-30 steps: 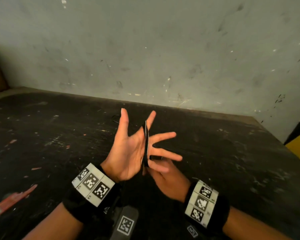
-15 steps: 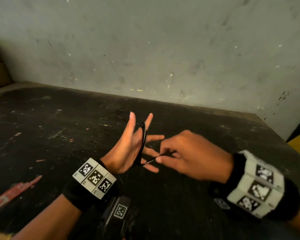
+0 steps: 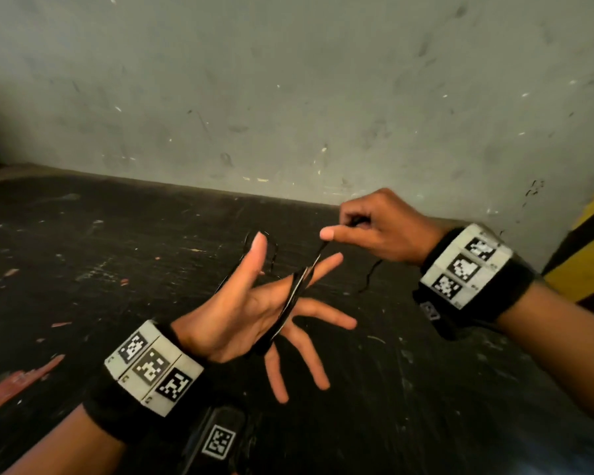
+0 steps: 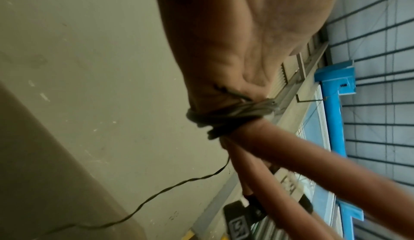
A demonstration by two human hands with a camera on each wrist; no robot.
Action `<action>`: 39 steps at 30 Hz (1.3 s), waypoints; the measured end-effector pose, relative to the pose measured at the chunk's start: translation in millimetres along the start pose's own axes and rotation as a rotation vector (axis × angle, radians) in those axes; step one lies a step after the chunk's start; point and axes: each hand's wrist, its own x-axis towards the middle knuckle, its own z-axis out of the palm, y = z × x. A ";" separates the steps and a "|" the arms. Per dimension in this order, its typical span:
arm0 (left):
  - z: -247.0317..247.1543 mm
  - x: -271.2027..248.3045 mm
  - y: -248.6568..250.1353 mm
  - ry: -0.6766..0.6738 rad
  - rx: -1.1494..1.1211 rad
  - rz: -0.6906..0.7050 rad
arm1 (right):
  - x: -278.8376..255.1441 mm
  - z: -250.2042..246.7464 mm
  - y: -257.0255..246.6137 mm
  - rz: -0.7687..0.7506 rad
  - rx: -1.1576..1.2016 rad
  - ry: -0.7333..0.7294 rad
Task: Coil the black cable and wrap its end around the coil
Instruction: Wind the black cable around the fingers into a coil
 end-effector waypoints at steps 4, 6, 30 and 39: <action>0.9 2.5 5.6 -0.142 -0.137 0.080 | -18.3 44.4 9.7 0.091 0.196 0.068; -0.8 4.9 7.4 -0.177 -0.245 0.163 | -8.7 75.2 -2.7 0.150 0.246 -0.047; -24.2 18.9 -17.4 0.434 0.247 0.029 | -7.5 0.8 -67.5 -0.084 -0.153 -0.424; -0.9 7.6 -6.9 0.259 0.211 -0.082 | 10.5 -57.3 -17.1 -0.070 -0.069 -0.070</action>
